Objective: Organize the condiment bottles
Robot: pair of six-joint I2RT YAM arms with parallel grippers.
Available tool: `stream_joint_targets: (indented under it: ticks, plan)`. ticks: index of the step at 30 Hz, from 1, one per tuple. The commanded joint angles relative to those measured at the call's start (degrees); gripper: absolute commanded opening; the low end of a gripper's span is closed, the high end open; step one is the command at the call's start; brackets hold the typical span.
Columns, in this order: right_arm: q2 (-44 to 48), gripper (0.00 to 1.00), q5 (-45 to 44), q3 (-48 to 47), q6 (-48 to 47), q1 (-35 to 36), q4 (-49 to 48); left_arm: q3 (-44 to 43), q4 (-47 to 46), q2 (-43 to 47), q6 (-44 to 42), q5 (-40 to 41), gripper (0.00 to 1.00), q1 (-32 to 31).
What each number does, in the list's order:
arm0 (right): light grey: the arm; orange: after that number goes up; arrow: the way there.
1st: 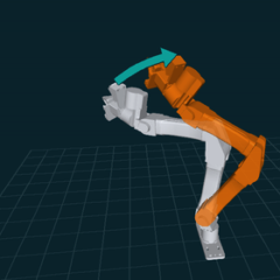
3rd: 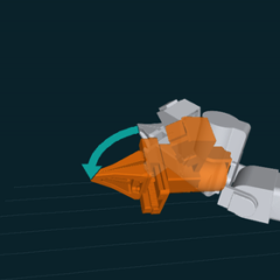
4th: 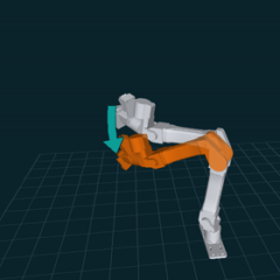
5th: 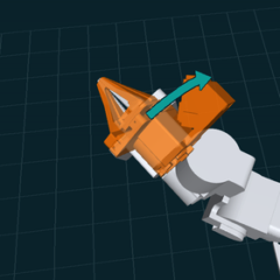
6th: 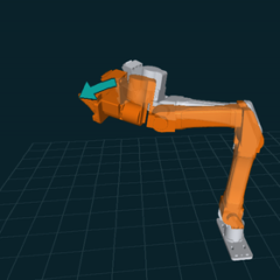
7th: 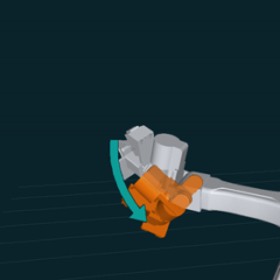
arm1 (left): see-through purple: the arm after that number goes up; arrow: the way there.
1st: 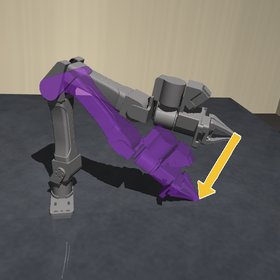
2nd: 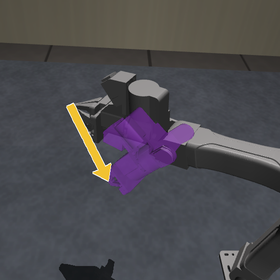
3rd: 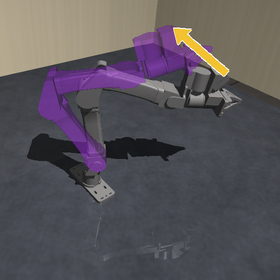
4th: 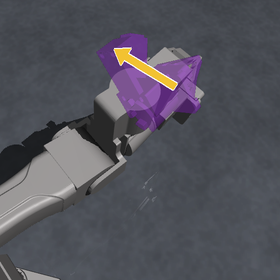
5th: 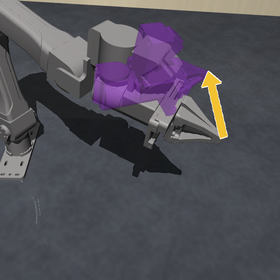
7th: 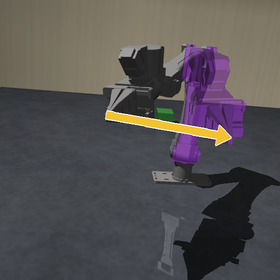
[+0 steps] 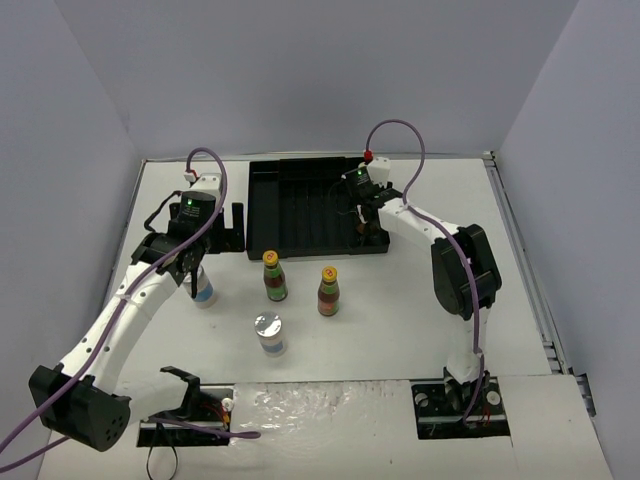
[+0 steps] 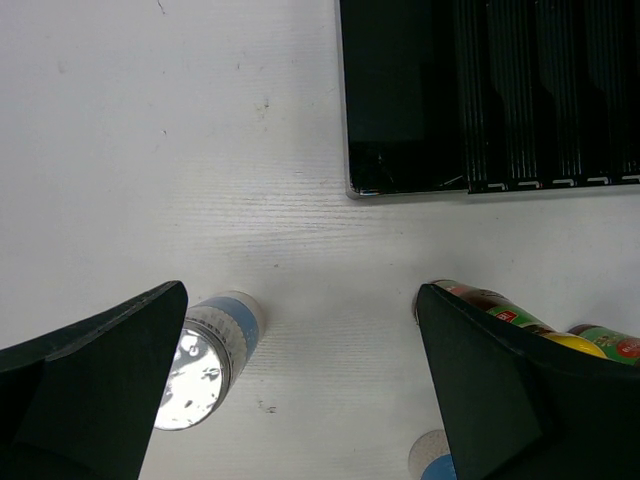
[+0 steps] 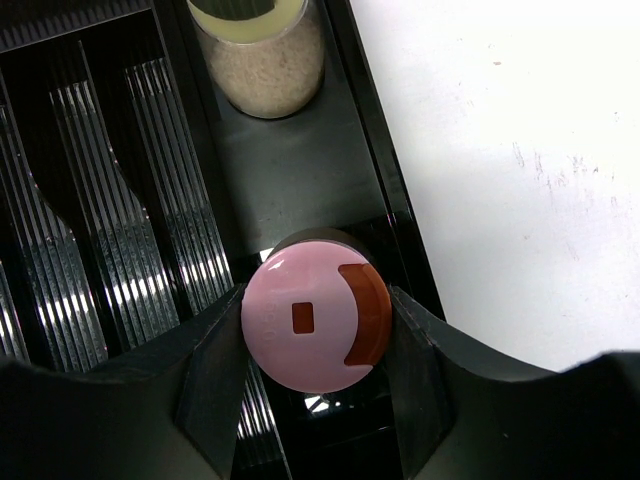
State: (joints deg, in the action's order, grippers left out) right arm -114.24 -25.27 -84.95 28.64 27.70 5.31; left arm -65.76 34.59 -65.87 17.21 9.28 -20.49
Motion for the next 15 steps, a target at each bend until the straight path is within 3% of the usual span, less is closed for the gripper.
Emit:
stream_joint_targets:
  ticks: [1, 6, 15]
  plan:
    - [0.15, 0.37, -1.41, 0.19, 0.56, -0.34, -0.7, -1.22, -3.48, 1.68, 0.49, 0.39, 0.97, 0.45]
    - [2.64, 0.63, -2.73, -0.19, 0.45, -0.28, 1.3, -1.32, -3.48, 1.52, 0.37, 0.39, 0.97, 0.45]
    - [9.69, 0.73, -4.1, 0.63, 1.16, 0.09, 4.47, -1.35, -3.61, 1.41, 0.42, 0.43, 0.97, 0.45]
